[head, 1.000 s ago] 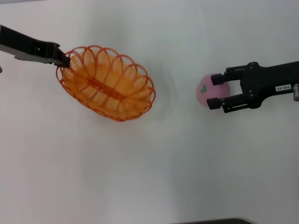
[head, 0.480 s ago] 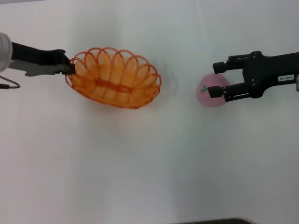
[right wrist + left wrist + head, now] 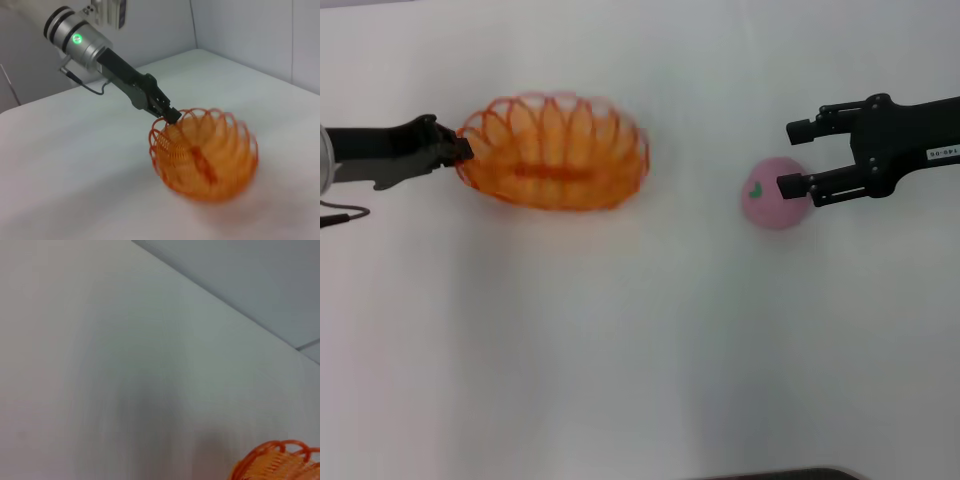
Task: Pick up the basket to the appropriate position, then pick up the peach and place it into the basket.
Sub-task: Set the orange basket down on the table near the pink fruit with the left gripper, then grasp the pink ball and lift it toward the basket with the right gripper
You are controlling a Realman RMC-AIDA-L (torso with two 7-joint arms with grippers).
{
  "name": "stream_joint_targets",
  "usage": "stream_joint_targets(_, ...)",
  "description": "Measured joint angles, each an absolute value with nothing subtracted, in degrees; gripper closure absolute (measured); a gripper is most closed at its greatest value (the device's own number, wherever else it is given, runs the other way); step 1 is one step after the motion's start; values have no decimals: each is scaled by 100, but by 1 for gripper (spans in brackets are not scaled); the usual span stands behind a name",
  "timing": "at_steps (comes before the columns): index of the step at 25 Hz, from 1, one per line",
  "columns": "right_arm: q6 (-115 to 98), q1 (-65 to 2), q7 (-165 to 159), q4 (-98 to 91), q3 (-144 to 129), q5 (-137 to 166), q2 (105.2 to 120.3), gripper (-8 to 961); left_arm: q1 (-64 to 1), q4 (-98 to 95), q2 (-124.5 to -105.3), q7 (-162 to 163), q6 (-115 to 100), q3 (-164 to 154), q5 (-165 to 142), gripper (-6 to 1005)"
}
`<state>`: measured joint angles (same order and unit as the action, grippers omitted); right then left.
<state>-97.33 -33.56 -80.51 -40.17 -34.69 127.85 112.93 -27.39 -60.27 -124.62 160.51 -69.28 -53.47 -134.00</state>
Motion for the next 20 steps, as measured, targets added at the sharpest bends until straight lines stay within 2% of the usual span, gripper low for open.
stream_joint_targets(3, -9723, -3380, -8045, -4016, -3472, 12792, 11276, 132, -2663, -6009, -12463, 16060, -6872, -5483, -13365, 925)
stream_joint_targets(9, -9673, -3429, -8061, -4037, -3472, 12797, 11267, 132, -2637, -6051, -12440, 15819, -6783, -5516, -13373, 724)
stream_joint_targets(14, -9706, -3498, -8259, -4084, -3458, 12788, 11266, 132, -2465, -6444, -12429, 14892, -6805, -5286, -13234, 519)
stream_joint_targets(20, -9719, -3733, -9206, -4410, -3423, 12731, 11255, 132, -1922, -7183, -12452, 12503, -7448, -5013, -12049, 515)
